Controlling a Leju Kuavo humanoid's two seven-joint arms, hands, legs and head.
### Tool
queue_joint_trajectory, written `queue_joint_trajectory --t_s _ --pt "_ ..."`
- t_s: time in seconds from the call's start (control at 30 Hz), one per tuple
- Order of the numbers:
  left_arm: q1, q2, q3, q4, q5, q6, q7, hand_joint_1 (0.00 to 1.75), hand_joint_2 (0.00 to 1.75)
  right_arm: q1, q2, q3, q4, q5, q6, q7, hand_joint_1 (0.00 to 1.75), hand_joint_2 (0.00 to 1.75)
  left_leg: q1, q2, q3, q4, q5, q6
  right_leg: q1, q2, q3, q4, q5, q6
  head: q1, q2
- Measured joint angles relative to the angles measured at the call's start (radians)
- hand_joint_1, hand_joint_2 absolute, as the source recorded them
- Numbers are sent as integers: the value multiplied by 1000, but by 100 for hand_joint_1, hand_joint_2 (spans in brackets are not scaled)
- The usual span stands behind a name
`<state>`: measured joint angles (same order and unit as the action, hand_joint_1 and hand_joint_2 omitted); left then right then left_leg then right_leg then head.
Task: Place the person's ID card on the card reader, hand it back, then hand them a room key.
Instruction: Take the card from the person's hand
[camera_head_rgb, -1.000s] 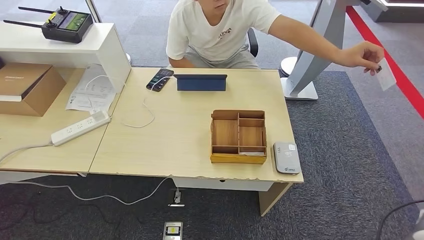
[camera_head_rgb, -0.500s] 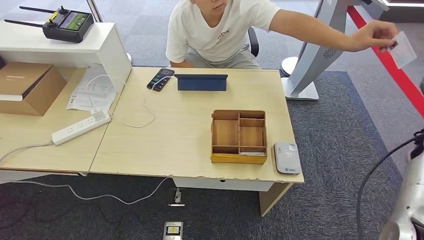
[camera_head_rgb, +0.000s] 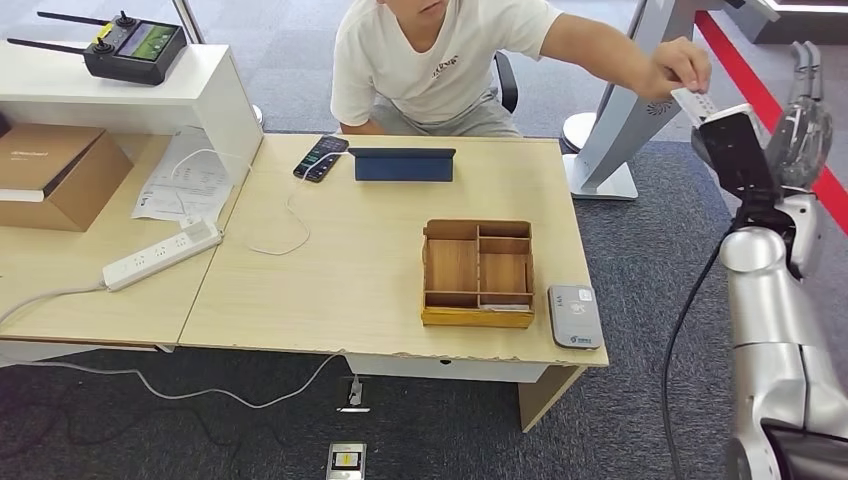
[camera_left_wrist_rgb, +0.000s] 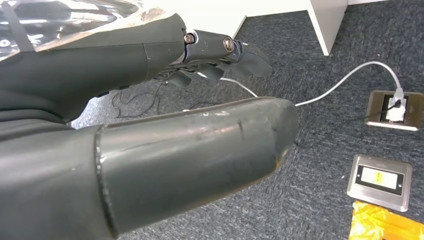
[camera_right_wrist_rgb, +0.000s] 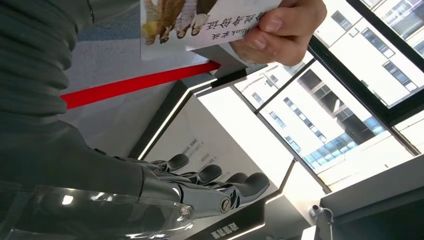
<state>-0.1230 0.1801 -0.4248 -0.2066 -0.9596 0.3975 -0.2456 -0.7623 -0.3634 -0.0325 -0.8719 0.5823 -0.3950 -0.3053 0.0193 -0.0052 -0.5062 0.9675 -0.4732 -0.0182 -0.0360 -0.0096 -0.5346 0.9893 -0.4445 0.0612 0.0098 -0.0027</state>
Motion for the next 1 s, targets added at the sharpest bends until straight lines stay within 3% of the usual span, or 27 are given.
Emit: queue_joint_trajectory --t_s 0.33,0.37,0.47,0.5,0.57,1.0 --pt "2 0 0 0 2 -2 -5 0 0 -29 22 69 32 6 -16 -12 0 175 0 0 0 0 0 0 0 0 -1 0 0 0 0 0" --pt "3 0 0 0 2 -2 -5 0 0 -31 24 73 35 6 -19 -14 27 175 0 0 0 0 0 0 0 0 -1 0 0 0 0 0" --pt "4 1 0 0 2 -2 -6 0 0 -37 29 83 45 4 -23 -18 151 175 0 0 0 0 0 0 0 0 -1 0 0 0 0 0" --pt "4 1 0 0 2 -2 -7 0 0 -38 31 85 47 3 -24 -19 168 175 0 0 0 0 0 0 0 0 -1 0 0 0 0 0" --pt "5 1 0 0 2 -2 -8 0 0 -39 33 89 51 -3 -23 -22 175 175 0 0 0 0 0 0 0 0 -1 0 0 0 0 0" --pt "7 1 0 1 3 -6 -11 0 0 -42 44 105 65 -16 -19 -27 175 175 0 0 -1 0 0 0 0 0 -1 0 0 0 0 0"
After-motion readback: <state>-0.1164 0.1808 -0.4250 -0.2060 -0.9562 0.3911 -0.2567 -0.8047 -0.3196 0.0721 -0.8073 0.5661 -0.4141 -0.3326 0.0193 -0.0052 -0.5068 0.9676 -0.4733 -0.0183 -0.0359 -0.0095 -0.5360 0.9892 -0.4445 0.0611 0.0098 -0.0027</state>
